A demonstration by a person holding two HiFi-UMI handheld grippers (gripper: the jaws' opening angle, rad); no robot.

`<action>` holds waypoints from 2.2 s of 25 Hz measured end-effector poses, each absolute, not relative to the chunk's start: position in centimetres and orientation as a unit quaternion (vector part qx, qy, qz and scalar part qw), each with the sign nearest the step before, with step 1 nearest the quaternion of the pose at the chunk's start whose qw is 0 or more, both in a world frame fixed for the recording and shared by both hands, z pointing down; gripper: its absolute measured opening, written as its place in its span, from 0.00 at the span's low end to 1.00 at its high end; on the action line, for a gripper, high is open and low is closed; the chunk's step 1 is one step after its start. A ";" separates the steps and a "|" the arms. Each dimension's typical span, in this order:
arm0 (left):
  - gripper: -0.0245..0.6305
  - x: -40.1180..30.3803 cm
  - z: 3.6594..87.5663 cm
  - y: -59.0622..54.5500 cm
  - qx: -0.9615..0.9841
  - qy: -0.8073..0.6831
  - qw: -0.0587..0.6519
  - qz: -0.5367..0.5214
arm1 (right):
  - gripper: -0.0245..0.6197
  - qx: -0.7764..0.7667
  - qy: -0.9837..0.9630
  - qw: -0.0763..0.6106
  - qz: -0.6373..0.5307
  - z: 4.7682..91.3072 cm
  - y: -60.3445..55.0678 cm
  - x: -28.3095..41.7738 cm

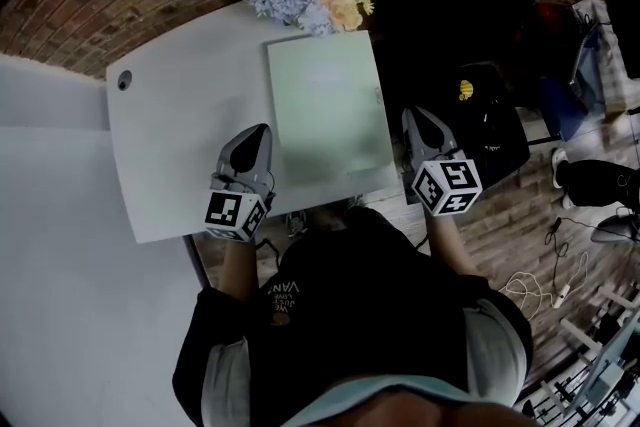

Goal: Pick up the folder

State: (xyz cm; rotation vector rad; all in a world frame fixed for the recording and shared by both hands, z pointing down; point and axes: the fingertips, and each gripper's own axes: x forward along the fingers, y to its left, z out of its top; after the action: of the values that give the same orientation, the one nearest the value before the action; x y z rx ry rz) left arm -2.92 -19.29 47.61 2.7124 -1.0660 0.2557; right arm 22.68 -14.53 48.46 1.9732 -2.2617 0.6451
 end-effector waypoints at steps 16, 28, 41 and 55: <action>0.07 -3.0 53.0 -20.6 0.888 -0.401 0.185 0.125 | 0.04 0.605 -0.746 0.066 0.270 54.2 -16.0 22.6; 0.36 -3.2 56.9 -20.8 0.864 -0.408 0.257 0.144 | 0.31 0.577 -0.746 0.087 0.320 57.6 -16.6 22.1; 0.56 -2.8 59.6 -21.0 0.842 -0.401 0.330 0.146 | 0.52 0.535 -0.747 0.092 0.384 60.3 -16.9 20.8; 0.59 -0.8 62.0 -21.2 0.833 -0.354 0.392 0.167 | 0.53 0.494 -0.744 0.081 0.443 62.1 -17.4 19.3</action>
State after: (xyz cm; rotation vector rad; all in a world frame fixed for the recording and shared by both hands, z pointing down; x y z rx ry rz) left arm -0.80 -21.21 62.02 2.1147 -0.8978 0.4231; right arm 19.34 -17.44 62.11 1.4762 -2.2228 1.3238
